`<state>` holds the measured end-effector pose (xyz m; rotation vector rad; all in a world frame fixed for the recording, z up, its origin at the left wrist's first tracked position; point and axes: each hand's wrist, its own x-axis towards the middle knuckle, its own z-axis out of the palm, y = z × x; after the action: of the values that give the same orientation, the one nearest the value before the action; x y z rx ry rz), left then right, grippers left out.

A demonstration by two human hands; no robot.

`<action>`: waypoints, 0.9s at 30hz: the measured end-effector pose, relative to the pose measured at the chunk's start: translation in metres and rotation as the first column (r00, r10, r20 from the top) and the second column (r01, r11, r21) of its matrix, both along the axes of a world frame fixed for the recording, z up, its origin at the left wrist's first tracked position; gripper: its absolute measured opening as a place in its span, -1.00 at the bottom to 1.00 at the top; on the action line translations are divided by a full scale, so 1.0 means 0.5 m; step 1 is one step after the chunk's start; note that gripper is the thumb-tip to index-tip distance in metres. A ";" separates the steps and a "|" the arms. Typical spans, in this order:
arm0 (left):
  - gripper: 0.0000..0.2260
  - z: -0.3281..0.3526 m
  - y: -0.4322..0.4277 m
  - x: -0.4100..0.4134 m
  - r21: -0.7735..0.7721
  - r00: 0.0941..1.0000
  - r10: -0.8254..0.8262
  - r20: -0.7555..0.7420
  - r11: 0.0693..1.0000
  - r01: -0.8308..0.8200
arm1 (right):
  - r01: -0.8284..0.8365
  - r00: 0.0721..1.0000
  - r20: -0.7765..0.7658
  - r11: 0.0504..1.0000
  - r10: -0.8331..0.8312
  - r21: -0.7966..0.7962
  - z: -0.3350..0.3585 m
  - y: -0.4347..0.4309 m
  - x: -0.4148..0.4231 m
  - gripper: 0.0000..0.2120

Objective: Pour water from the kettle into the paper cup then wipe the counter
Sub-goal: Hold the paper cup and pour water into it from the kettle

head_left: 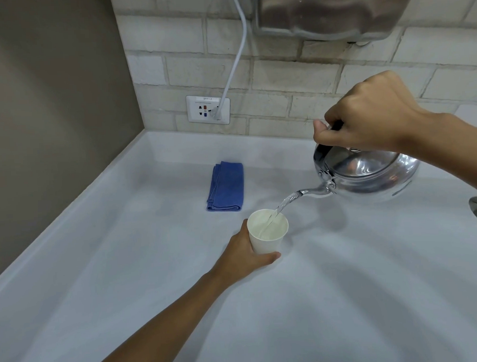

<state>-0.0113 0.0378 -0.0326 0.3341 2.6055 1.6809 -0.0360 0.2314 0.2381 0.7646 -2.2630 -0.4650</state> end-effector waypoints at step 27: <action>-0.31 0.002 0.001 0.002 0.017 1.000 0.008 -0.003 1.000 -0.008 | -0.003 1.000 0.021 1.000 0.004 -0.028 -0.009 0.004 -0.003 -0.57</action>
<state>-0.0102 0.0383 -0.0314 0.3279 2.5996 1.7076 -0.0375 0.2335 0.2335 0.7625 -2.2824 -0.4248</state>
